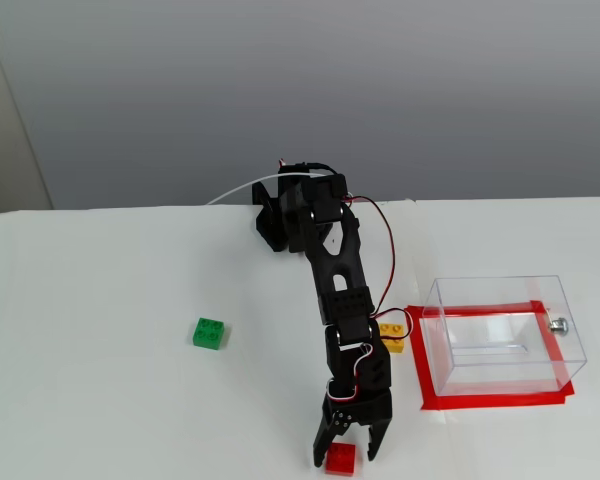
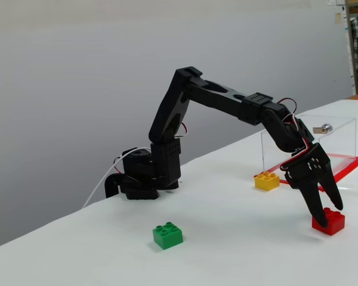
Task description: Pick the red lego brick and place it into the transparent box
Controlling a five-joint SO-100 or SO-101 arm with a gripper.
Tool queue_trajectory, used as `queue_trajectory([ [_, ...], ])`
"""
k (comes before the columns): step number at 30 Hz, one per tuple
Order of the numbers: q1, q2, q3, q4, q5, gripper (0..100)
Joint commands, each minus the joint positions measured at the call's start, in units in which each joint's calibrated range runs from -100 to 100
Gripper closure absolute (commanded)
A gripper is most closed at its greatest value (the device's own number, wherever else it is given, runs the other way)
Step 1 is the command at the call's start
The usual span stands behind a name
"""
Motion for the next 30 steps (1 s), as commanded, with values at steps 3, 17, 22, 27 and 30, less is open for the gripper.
queue_trajectory([
  [3,0.34,-0.4,-2.19,-0.56,-0.01,69],
  [17,1.01,-0.32,-1.47,0.13,0.04,69],
  [22,1.3,-0.32,-1.38,0.22,0.04,69],
  [27,1.3,-0.32,-1.38,0.31,0.04,69],
  [30,1.3,-0.32,-1.38,0.31,0.09,69],
])
